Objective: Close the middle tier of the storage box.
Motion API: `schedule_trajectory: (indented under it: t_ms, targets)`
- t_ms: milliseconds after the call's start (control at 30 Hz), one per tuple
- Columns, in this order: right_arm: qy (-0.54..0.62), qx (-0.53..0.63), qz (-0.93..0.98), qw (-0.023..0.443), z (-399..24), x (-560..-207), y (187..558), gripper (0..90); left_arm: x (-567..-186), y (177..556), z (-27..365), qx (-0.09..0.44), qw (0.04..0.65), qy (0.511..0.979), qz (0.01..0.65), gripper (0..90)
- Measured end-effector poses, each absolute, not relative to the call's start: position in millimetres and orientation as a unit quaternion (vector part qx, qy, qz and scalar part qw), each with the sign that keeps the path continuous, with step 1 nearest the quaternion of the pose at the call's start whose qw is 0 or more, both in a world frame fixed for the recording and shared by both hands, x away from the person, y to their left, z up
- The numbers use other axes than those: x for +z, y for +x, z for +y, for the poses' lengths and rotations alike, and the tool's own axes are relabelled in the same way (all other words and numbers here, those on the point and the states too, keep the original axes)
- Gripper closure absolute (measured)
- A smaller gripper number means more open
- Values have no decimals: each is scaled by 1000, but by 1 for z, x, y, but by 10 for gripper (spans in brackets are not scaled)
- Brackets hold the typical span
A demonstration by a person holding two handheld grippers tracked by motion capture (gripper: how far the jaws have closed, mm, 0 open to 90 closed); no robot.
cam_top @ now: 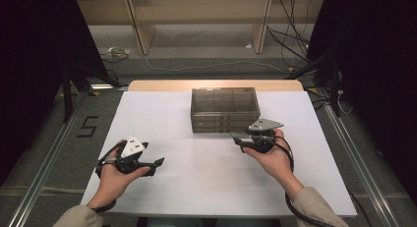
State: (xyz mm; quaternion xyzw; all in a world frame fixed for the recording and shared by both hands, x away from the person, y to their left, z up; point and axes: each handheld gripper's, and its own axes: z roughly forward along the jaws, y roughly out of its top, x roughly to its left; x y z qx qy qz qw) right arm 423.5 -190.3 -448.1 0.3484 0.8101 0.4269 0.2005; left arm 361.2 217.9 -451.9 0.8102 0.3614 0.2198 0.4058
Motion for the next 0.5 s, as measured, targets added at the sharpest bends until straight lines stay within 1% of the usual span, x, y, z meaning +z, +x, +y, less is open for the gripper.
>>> schedule_trajectory:
  t_ms: [500]
  targets:
    - [355, 435, 805, 191, -209, -447, 408, 381, -454, 362, 218, 212, 404, 812, 363, 193]
